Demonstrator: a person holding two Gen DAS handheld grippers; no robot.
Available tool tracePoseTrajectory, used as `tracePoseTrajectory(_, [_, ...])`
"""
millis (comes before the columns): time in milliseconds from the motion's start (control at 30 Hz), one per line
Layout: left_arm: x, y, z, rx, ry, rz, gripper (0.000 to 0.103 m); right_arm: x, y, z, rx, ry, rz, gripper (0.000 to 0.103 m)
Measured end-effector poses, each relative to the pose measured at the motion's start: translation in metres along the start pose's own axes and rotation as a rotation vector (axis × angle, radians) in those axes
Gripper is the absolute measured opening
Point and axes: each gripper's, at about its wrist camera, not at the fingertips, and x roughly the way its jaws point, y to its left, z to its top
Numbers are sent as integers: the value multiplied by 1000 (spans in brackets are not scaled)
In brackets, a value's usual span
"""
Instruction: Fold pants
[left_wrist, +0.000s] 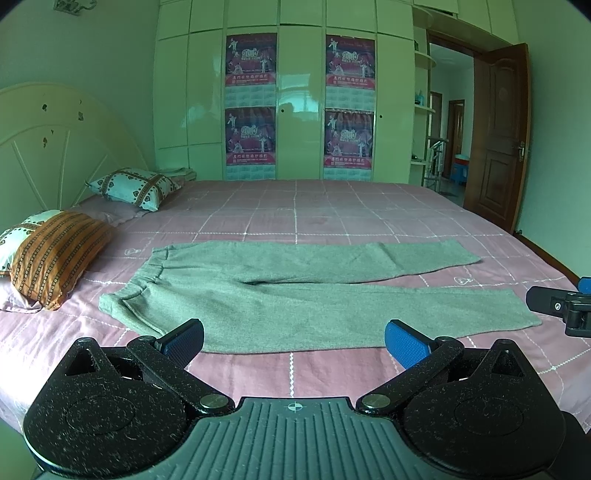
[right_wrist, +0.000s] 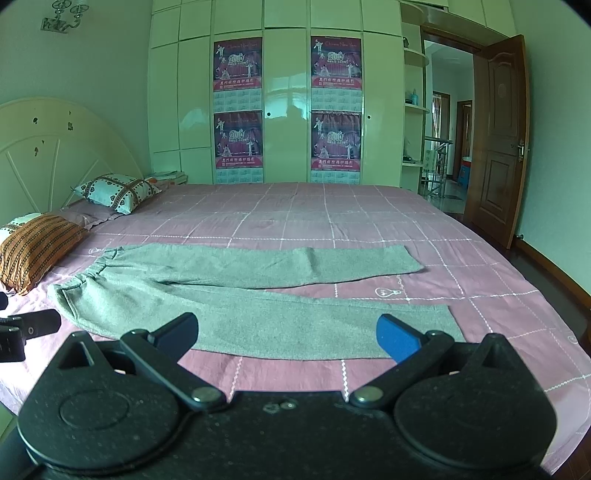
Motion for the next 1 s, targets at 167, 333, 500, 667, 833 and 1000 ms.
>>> tracePoseTrajectory(167, [-1,0,1,1,1,3,103,0,0,0,0,-1,0,97])
tracePoseTrajectory(333, [0,0,1,2,3,2,103,1,0,-1,2,-3,1,97])
tracePoseTrajectory(500, [-1,0,0,3,0,3,103,2,0,-1,2,-2,1,97])
tracePoseTrajectory(667, [0,0,0,4,-1,2,103,2,0,-2,2,-3,1,97])
tracePoseTrajectory(833, [0,-1,0,4,-1,3,103,2,0,-3,3,-3,0,97])
tracePoseTrajectory(1000, [2,-1,1,6,7,4,103,2,0,-2,3,-3,0,97])
